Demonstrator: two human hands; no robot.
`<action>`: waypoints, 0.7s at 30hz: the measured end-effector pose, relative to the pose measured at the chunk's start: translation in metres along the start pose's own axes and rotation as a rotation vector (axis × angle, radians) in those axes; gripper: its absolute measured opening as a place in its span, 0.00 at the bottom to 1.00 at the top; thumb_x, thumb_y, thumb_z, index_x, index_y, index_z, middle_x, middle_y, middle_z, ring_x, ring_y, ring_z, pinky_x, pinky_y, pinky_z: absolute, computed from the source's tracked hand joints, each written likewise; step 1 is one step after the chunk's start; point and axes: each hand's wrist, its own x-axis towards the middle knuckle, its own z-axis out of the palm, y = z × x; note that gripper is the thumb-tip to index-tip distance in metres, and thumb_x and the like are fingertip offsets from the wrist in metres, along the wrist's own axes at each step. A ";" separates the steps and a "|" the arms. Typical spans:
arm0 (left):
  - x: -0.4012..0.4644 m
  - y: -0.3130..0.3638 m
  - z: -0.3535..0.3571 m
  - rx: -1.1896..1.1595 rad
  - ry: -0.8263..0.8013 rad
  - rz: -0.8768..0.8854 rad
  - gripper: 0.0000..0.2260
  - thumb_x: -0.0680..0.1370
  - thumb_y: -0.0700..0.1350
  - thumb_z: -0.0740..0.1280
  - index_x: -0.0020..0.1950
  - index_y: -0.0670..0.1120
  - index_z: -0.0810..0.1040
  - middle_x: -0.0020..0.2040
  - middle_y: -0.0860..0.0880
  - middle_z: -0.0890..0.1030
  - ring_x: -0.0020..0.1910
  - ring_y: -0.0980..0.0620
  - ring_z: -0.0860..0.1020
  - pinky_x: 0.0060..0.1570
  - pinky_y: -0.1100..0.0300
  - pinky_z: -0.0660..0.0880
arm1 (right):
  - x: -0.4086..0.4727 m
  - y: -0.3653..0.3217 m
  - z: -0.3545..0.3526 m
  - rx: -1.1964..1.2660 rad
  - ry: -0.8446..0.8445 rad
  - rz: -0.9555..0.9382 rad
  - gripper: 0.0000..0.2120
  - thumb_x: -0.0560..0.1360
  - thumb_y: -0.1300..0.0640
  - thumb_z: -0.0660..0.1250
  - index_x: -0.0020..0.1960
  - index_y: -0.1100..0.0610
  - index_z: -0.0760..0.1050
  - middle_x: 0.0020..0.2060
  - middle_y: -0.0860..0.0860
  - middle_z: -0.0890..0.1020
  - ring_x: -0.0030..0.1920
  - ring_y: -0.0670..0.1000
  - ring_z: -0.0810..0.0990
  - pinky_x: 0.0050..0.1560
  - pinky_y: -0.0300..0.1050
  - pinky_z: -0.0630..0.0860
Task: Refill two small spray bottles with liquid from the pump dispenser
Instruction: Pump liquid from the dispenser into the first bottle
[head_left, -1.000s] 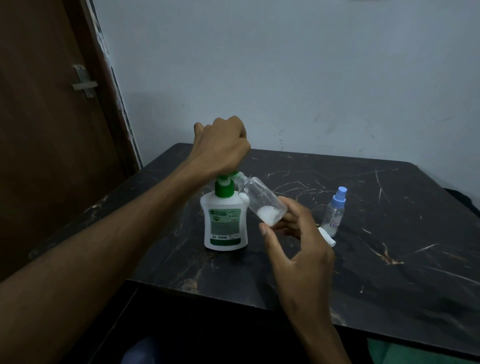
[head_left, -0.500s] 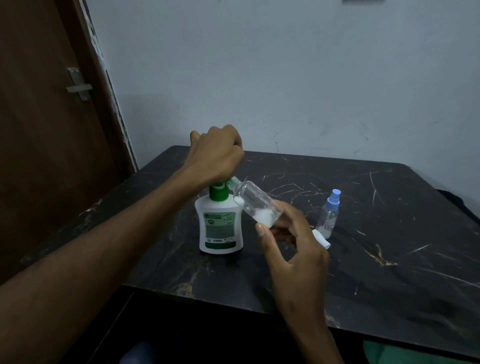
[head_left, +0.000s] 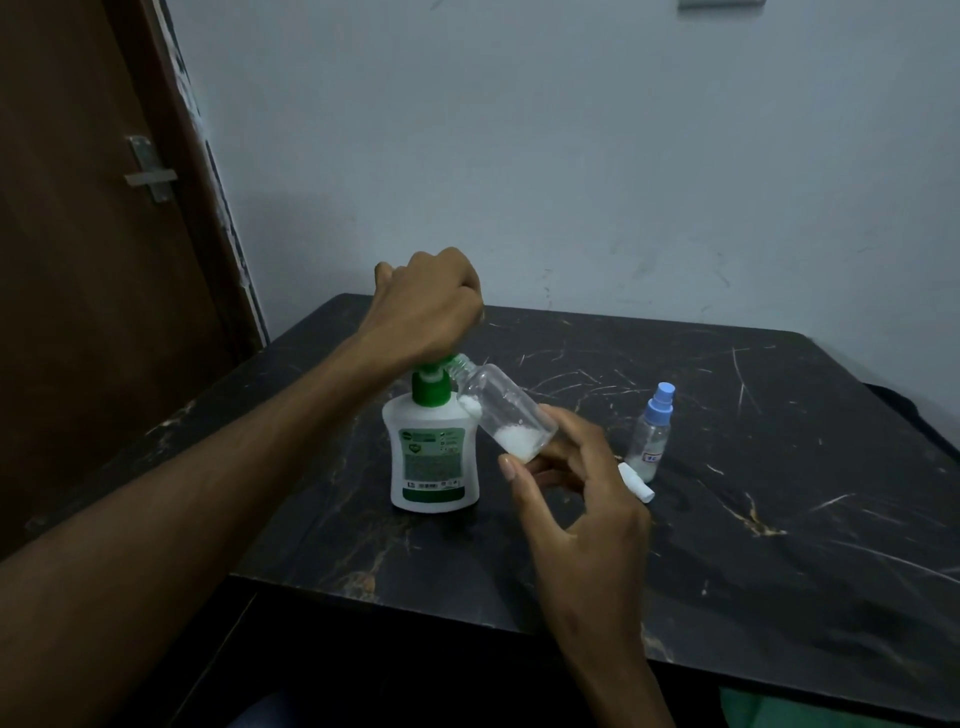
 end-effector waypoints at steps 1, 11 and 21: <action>-0.002 0.000 0.001 -0.004 -0.005 -0.002 0.12 0.76 0.38 0.63 0.45 0.47 0.86 0.49 0.50 0.85 0.52 0.48 0.79 0.60 0.47 0.61 | 0.000 0.000 0.000 0.002 0.001 -0.001 0.21 0.75 0.55 0.77 0.66 0.46 0.77 0.50 0.36 0.84 0.52 0.43 0.84 0.52 0.31 0.77; -0.002 0.002 -0.002 0.010 -0.004 -0.010 0.12 0.76 0.38 0.62 0.46 0.47 0.85 0.46 0.51 0.83 0.49 0.49 0.78 0.64 0.46 0.62 | -0.001 0.001 0.000 -0.030 0.000 -0.009 0.19 0.76 0.54 0.76 0.65 0.49 0.78 0.50 0.37 0.83 0.52 0.42 0.84 0.51 0.30 0.76; -0.002 0.001 -0.001 -0.002 -0.006 -0.018 0.11 0.77 0.38 0.63 0.46 0.47 0.85 0.51 0.50 0.84 0.50 0.50 0.77 0.64 0.46 0.62 | 0.001 0.002 0.002 -0.034 0.024 -0.006 0.25 0.75 0.51 0.75 0.71 0.49 0.76 0.55 0.39 0.83 0.54 0.44 0.83 0.53 0.31 0.77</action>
